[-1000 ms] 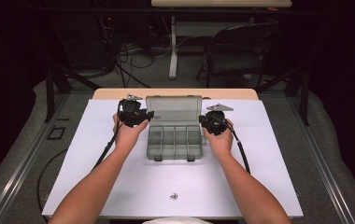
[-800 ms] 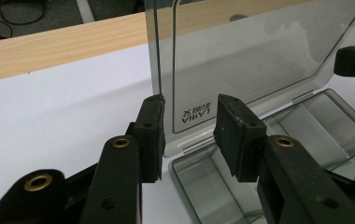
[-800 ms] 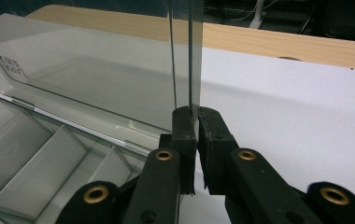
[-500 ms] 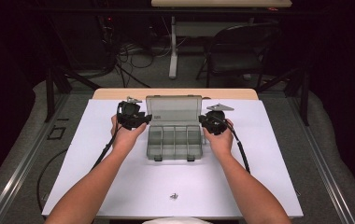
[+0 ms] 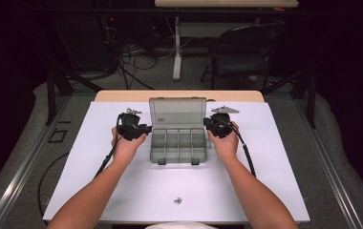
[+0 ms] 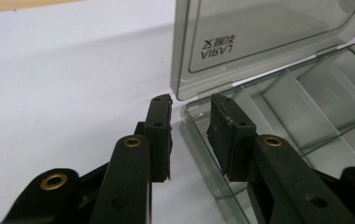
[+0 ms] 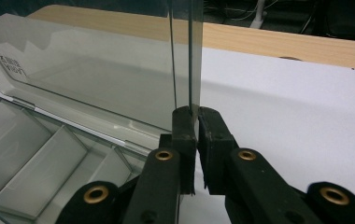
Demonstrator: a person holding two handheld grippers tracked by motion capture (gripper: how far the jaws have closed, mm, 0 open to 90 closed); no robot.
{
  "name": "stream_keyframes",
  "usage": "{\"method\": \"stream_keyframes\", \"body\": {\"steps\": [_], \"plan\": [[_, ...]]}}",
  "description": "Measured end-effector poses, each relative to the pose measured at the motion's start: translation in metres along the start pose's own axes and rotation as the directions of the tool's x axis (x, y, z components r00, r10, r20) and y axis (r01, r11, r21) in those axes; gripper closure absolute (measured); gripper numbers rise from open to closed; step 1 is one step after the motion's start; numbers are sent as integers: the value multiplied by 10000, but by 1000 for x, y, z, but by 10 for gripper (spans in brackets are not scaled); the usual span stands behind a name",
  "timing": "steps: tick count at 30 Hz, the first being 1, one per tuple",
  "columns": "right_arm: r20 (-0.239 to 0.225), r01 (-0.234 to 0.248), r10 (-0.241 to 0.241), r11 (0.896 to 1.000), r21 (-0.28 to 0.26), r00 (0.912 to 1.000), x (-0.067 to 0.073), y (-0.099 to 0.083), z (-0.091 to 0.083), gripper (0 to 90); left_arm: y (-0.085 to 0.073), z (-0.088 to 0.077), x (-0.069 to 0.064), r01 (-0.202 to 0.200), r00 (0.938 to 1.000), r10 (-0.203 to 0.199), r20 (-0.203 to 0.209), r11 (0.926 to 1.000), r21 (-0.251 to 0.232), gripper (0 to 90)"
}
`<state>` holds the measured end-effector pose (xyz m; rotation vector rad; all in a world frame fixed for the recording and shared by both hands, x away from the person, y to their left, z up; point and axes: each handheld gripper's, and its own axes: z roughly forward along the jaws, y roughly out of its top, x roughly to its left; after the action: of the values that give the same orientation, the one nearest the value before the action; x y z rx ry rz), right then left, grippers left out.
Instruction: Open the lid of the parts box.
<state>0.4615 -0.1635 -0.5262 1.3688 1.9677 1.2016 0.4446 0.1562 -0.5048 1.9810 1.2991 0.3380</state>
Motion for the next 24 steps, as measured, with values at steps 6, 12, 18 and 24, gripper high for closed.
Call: {"method": "stream_keyframes", "body": {"steps": [6, 12, 18, 24], "plan": [[-20, -66, 66, 10000, -5, 10000, 0, 0, 0, 855, -3, 8, -2, 278, 9994, -284, 199, 9991, 314, 743], [-30, -47, 47, 10000, -1, 10000, 0, 0, 0, 855, -5, 15, -2, 561, 9975, -585, 405, 9969, 560, 792], [-37, -34, 34, 10000, -25, 10000, 0, 0, 0, 855, -6, 18, -1, 668, 9968, -695, 401, 9956, 657, 824], [-38, -48, 47, 10000, -32, 10000, 0, -1, 0, 855, -6, 19, 0, 632, 9969, -662, 431, 9957, 673, 840]]}}
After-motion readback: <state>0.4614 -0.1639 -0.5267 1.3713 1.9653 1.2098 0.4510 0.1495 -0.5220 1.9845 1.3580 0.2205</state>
